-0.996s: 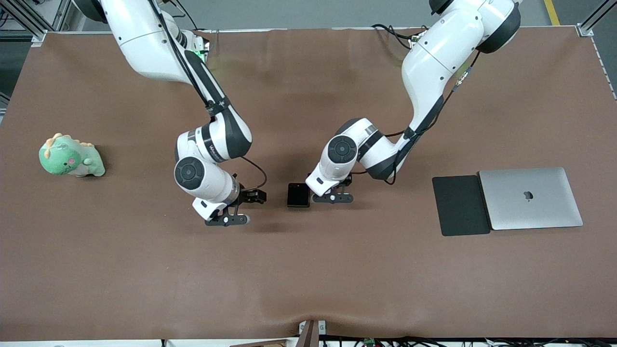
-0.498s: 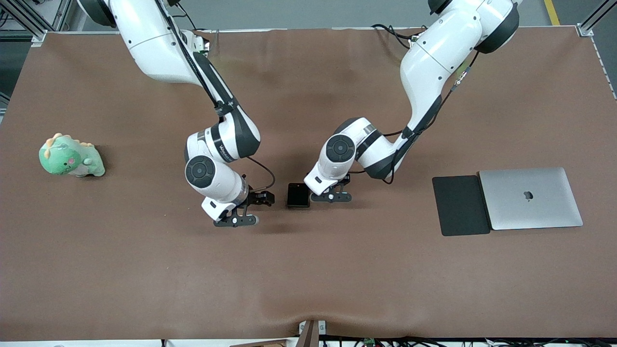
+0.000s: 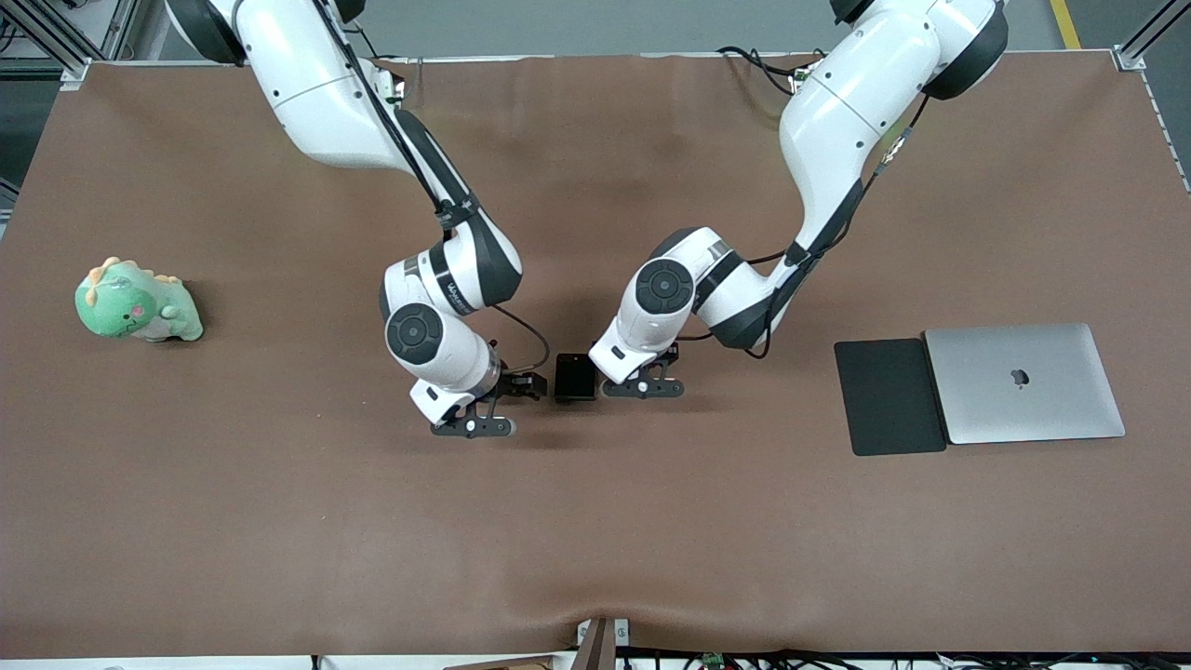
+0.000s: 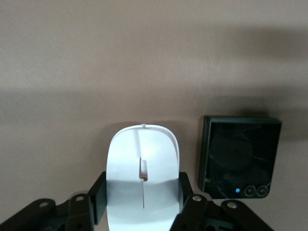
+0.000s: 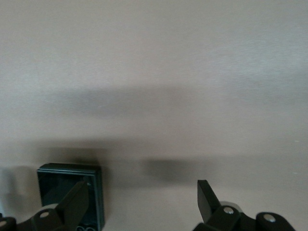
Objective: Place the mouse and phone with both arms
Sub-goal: 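Grasp the mouse with the left gripper while the right gripper grasps the phone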
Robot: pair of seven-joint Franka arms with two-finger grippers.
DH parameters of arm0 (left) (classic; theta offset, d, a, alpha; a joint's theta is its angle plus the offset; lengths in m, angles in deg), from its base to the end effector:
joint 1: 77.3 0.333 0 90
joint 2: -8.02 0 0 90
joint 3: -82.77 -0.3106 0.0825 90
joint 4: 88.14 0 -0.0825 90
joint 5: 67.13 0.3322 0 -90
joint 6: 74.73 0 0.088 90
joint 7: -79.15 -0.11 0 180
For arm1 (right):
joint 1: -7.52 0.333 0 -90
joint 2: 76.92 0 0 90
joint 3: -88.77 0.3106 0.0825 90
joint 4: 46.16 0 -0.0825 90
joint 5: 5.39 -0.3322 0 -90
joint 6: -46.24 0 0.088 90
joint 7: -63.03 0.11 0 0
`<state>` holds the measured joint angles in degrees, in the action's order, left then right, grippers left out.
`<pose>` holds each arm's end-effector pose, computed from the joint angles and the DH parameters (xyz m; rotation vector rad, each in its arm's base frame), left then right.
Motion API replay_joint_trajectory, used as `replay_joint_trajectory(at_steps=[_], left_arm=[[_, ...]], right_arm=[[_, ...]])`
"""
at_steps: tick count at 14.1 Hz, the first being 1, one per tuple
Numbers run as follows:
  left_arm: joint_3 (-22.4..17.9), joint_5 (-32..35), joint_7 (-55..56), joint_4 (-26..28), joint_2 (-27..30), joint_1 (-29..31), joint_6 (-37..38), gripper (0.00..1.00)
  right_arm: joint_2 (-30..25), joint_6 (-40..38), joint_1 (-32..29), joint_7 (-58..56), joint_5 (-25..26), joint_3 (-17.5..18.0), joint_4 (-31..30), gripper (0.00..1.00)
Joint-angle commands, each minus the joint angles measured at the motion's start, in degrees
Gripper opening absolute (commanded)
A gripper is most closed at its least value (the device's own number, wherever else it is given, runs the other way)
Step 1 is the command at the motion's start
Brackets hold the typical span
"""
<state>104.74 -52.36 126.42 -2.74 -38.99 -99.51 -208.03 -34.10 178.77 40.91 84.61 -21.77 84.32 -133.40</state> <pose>0.5249 -0.4305 0.2409 3.0283 0.0093 -0.0010 0.5807 0.3389 0.2495 -2.9735 0.0572 0.0394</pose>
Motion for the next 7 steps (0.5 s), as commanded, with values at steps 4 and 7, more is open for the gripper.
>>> replay_joint_trajectory(at_steps=[4,7], left_arm=[[0.1,1.9,-1.1,0.8,7.4,4.0,6.6,0.11],[0.5,1.2,-5.4,1.3,10.8,8.5,9.2,0.11]], right_arm=[[4.6,2.1,4.0,3.6,5.9,-0.8,5.4,1.00],[7.2,1.9,6.1,9.9,9.7,-0.7,8.8,1.00]])
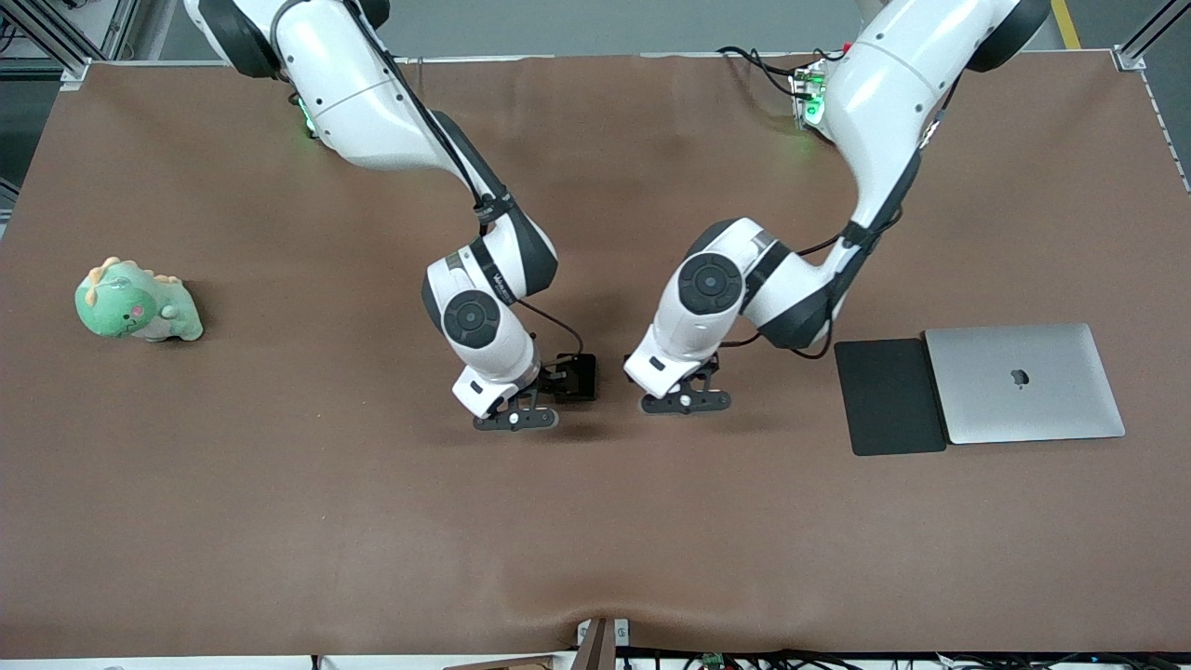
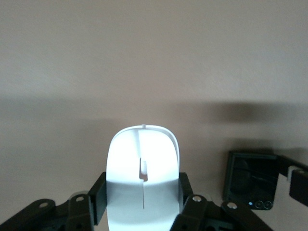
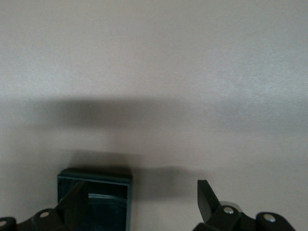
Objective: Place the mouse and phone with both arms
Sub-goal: 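Grasp the mouse with the left gripper while the right gripper grasps the phone, then carry the mouse to the pad while the right gripper carries the phone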
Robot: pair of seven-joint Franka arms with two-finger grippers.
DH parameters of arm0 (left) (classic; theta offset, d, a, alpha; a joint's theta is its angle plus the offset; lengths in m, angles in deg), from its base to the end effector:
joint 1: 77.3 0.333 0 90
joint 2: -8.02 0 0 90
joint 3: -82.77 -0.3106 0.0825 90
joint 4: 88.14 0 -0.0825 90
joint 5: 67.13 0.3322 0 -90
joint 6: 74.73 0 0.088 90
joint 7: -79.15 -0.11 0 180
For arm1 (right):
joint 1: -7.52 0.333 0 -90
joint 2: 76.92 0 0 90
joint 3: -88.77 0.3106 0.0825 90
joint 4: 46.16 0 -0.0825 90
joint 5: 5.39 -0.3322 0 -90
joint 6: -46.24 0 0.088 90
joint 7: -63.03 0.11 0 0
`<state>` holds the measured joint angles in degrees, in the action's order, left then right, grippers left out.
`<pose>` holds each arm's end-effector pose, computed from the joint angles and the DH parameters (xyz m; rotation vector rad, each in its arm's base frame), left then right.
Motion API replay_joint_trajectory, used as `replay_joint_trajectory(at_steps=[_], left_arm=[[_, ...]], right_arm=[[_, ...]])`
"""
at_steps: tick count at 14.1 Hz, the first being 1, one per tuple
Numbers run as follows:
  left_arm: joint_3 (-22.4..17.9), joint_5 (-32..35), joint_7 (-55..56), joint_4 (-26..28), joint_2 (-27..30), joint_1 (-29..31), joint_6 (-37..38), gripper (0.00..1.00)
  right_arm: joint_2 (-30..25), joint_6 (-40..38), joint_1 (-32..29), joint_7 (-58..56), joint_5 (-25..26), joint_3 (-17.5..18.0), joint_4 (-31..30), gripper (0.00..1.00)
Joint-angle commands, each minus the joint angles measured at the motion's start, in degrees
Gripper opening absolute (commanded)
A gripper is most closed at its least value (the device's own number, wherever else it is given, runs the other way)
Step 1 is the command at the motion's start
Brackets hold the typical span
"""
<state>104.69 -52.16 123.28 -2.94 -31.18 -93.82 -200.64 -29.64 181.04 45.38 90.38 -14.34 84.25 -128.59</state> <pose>0.5629 -0.3698 0.3180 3.0737 0.0641 0.0741 0.5686 0.3911 0.2338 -3.0427 -0.0418 -0.0760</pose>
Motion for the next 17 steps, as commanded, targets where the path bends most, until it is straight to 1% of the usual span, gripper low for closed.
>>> replay_joint_trajectory(at_steps=[1,3,6,9,11,15,16,17], left_arm=[[1.1,0.7,-4.6,2.0,4.1,5.2,2.9,0.11],[2.9,0.7,-5.8,2.3,5.4,8.8,5.7,0.11],[3.3,0.7,-7.6,3.1,7.2,11.9,8.9,0.11],[3.6,0.8,-11.9,4.3,8.4,17.4,9.4,0.11],[3.6,0.8,-14.8,5.6,9.1,20.9,9.6,0.11],[3.6,1.5,-16.9,8.3,9.9,25.1,9.5,0.13],[3.5,1.7,-18.5,8.6,9.9,25.7,9.5,0.13],[3.5,1.7,-20.1,9.2,9.9,27.3,9.1,0.13]], right_arm=[[3.5,-0.5,2.2,5.5,3.1,-0.7,5.3,1.00],[4.5,-0.6,3.2,7.3,3.2,-0.8,6.4,1.00],[5.5,-0.6,4.3,10.8,3.9,-0.8,7.5,1.00],[6.4,-0.4,5.0,12.8,4.6,-0.8,7.6,1.00],[6.7,-0.4,5.1,14.0,6.1,-0.8,7.6,1.00],[7.6,-0.2,5.2,14.0,6.4,-0.8,7.7,1.00],[7.6,-0.2,5.2,14.1,6.4,-0.8,7.7,0.89],[7.6,-0.2,5.1,14.1,6.4,-0.8,7.7,0.53]])
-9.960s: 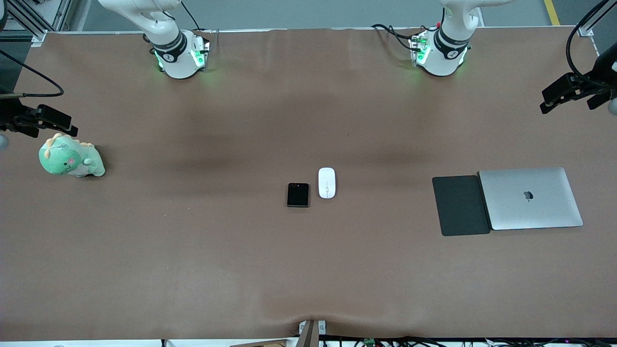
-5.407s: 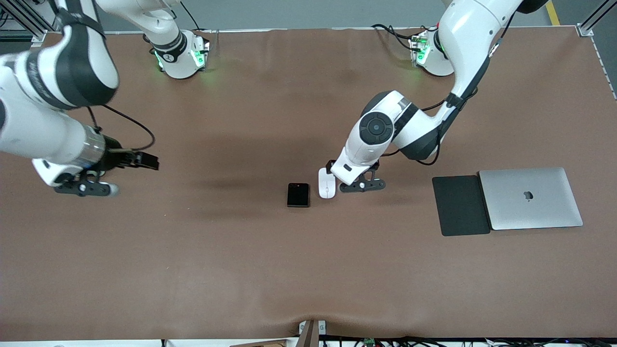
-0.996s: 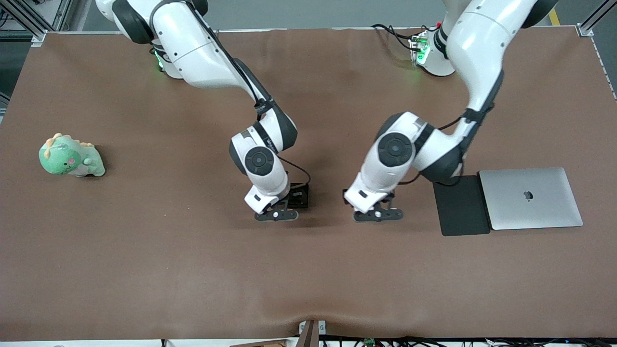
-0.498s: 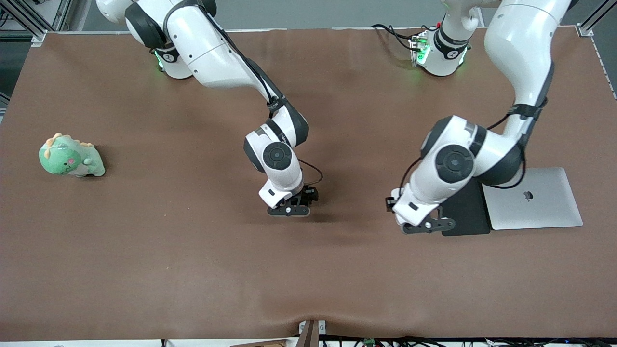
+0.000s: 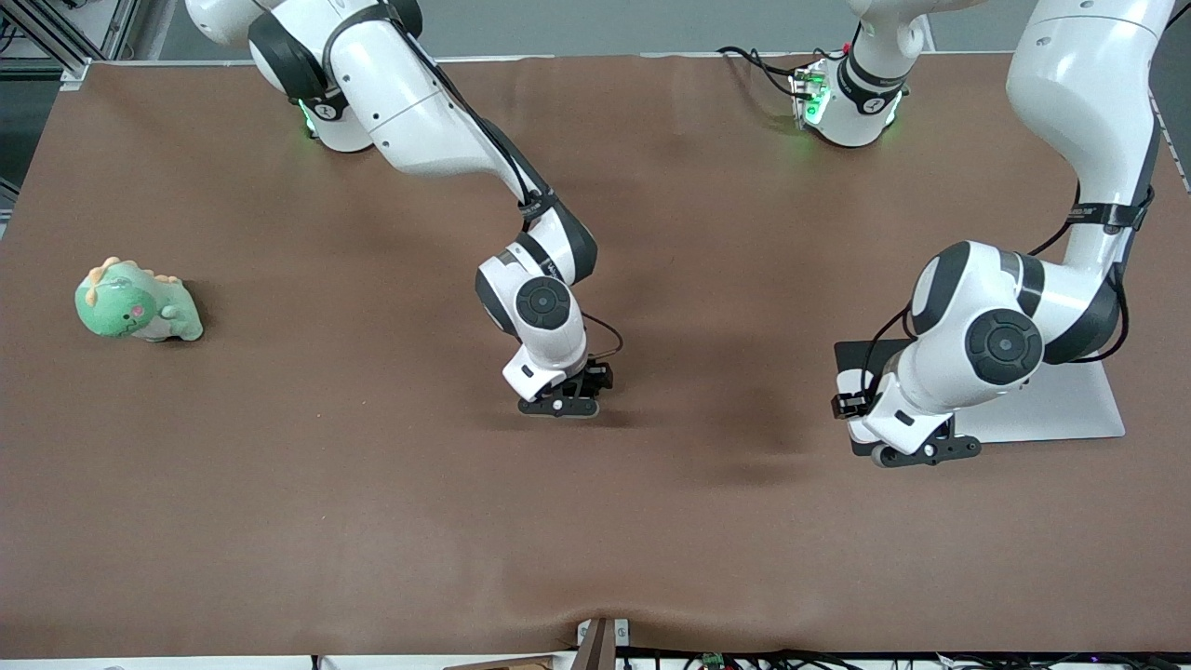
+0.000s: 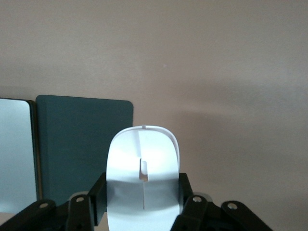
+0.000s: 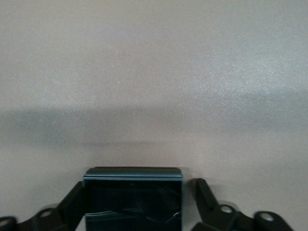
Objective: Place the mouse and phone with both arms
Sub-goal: 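Carry the mouse to the pad while the right gripper carries the phone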
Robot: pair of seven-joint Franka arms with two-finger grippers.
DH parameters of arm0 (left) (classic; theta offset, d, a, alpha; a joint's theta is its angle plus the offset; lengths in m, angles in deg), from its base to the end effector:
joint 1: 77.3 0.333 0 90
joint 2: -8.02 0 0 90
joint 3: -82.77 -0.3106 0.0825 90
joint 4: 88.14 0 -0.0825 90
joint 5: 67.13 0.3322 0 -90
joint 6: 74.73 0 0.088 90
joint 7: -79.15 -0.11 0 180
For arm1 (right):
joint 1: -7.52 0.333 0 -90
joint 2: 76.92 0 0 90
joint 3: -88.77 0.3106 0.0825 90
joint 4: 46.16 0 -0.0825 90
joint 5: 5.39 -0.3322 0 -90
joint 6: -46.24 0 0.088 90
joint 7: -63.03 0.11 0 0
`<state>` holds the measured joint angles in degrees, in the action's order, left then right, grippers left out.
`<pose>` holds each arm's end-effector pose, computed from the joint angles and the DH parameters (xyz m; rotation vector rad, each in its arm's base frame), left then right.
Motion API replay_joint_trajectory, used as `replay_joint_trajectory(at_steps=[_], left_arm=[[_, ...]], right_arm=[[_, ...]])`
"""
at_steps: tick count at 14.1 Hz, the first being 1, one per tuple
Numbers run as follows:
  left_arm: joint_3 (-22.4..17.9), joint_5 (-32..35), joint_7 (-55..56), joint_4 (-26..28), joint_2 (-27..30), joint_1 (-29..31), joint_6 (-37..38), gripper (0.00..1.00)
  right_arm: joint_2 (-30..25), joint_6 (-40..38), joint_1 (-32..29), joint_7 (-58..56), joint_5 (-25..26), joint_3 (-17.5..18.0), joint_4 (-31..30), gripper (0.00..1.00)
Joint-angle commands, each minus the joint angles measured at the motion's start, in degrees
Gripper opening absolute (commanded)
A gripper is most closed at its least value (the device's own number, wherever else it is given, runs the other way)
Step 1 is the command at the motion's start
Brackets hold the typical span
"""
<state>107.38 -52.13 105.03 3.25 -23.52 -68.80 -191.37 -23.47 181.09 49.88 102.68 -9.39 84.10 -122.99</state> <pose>0.6212 -0.1219 0.3484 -3.1093 -0.1495 0.0732 0.5461 0.4414 0.1986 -3.0967 0.0710 -0.1126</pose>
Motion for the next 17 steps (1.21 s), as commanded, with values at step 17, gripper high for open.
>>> replay_joint_trajectory(at_steps=[17], left_arm=[[0.8,7.6,-6.5,17.2,-0.6,13.1,-17.9,0.14]], right_arm=[[-12.7,-18.0,-10.8,-5.6,1.7,-0.1,1.2,0.00]])
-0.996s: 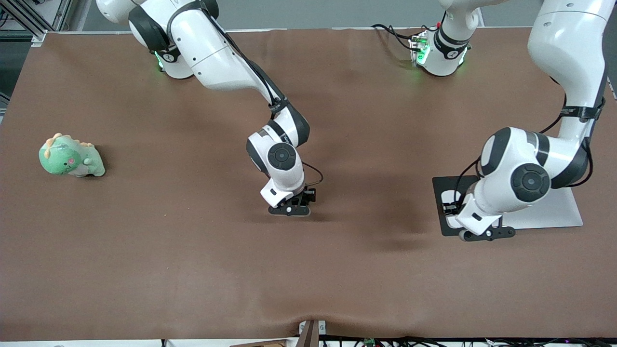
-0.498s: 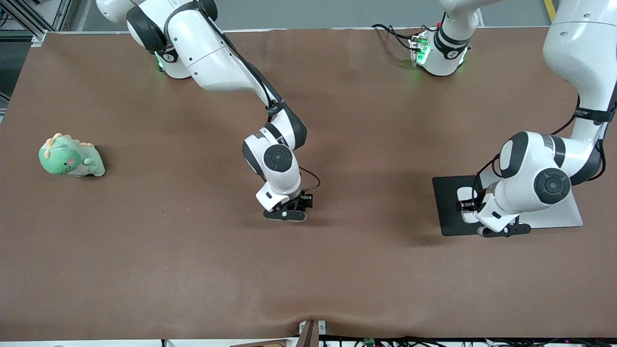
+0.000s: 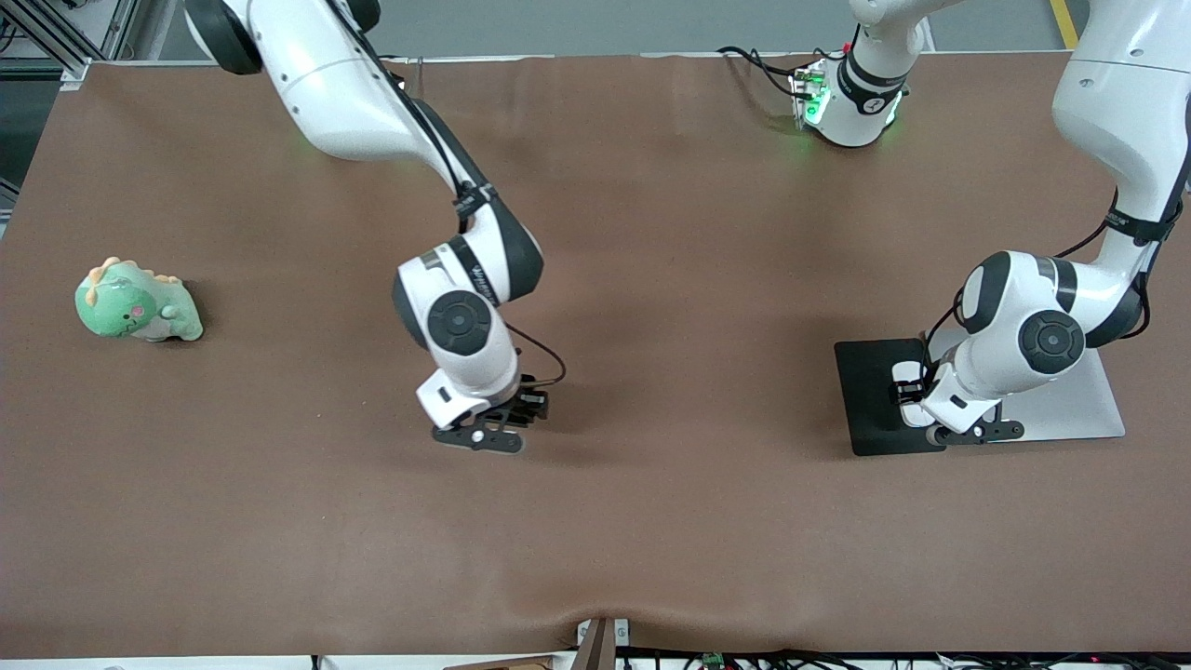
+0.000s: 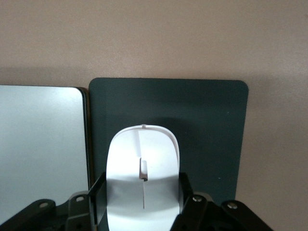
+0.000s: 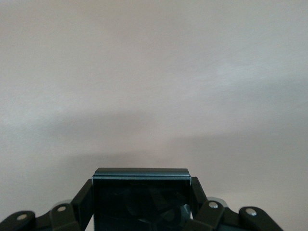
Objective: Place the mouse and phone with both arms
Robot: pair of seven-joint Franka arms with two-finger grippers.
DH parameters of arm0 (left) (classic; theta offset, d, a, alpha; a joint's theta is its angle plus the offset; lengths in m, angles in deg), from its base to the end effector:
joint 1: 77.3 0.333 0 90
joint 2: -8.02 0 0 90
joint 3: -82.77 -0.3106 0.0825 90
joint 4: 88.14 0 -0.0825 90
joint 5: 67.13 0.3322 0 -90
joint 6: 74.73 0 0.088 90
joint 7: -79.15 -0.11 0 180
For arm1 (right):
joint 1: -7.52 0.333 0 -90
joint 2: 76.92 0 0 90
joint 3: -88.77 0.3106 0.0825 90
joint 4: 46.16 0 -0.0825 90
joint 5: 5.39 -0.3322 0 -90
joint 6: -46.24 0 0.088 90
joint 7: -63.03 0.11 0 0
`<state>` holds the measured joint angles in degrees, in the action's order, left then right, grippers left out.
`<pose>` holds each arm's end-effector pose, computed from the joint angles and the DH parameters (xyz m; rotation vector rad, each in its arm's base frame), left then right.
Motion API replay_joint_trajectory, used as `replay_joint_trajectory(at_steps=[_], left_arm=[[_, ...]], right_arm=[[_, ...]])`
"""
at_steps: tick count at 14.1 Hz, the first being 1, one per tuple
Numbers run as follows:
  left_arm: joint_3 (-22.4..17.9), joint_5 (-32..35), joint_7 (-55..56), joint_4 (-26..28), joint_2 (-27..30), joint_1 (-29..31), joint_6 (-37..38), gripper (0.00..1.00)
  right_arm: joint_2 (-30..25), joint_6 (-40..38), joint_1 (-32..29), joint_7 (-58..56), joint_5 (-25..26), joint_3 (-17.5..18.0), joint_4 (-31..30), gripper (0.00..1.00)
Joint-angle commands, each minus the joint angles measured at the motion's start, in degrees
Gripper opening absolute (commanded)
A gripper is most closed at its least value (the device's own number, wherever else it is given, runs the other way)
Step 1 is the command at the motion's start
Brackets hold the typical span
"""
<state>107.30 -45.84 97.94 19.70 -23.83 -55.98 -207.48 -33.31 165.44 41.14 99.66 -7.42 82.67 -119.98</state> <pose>0.5906 -0.0074 0.2590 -3.0891 -0.0940 0.0639 0.6092 0.3411 0.3159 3.1156 -0.2267 0.0808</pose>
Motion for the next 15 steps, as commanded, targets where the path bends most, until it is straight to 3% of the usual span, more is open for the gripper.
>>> replay_joint_trajectory(at_steps=[1,4,11,15], left_arm=[[0.9,1.3,0.5,0.8,-0.8,0.4,-2.4,0.14],[0.9,1.3,0.3,0.8,-2.7,0.6,-5.2,0.14],[0.9,1.3,0.8,0.9,-3.7,0.1,-6.3,0.14],[0.9,1.3,0.8,0.8,-4.6,0.0,-7.7,0.18]], right_arm=[[-3.9,-3.6,-2.9,-3.9,-1.0,1.3,-2.2,0.00],[-7.8,-4.7,-5.7,-6.8,-1.3,1.3,-6.2,0.00],[-15.5,-12.6,-16.3,-23.7,-1.3,1.3,-13.8,0.00],[-20.9,-12.6,-22.5,-36.4,-1.2,1.1,-21.4,0.00]])
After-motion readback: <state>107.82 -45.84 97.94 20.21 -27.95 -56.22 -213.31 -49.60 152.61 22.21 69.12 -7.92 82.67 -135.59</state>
